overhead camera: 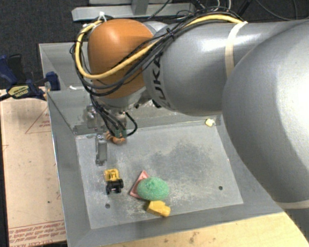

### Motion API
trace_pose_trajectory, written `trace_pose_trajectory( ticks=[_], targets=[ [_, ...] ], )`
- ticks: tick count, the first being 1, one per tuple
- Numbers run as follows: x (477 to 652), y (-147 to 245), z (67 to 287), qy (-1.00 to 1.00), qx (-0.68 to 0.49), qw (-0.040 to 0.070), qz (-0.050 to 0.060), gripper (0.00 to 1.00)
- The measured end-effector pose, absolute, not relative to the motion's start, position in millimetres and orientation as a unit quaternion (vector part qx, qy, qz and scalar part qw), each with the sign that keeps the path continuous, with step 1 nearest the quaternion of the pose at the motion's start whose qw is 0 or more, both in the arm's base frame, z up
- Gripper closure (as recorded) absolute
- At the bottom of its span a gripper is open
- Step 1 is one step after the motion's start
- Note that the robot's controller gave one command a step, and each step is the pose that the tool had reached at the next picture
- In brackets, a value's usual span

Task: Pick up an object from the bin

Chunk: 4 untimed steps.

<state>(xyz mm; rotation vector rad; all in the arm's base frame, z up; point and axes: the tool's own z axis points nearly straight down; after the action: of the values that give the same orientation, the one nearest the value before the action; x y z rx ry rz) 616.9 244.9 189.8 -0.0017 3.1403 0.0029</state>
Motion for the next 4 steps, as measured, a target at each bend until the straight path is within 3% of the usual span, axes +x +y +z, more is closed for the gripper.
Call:
trace_pose_trajectory(
  ticks=[1, 2, 3, 4],
  targets=[
    [578.3, 232.4, 130.6, 0.997, -0.078, 0.001, 0.001, 0.00],
    [557.2, 214.4, 132.9, 0.982, -0.187, -0.001, 0.000, 0.00],
    [568.9, 212.9, 152.6, 0.933, -0.360, 0.002, 0.001, 0.00],
    [568.2, 204.3, 90.9, 0.908, -0.419, 0.003, 0.000, 0.00]
  ],
)
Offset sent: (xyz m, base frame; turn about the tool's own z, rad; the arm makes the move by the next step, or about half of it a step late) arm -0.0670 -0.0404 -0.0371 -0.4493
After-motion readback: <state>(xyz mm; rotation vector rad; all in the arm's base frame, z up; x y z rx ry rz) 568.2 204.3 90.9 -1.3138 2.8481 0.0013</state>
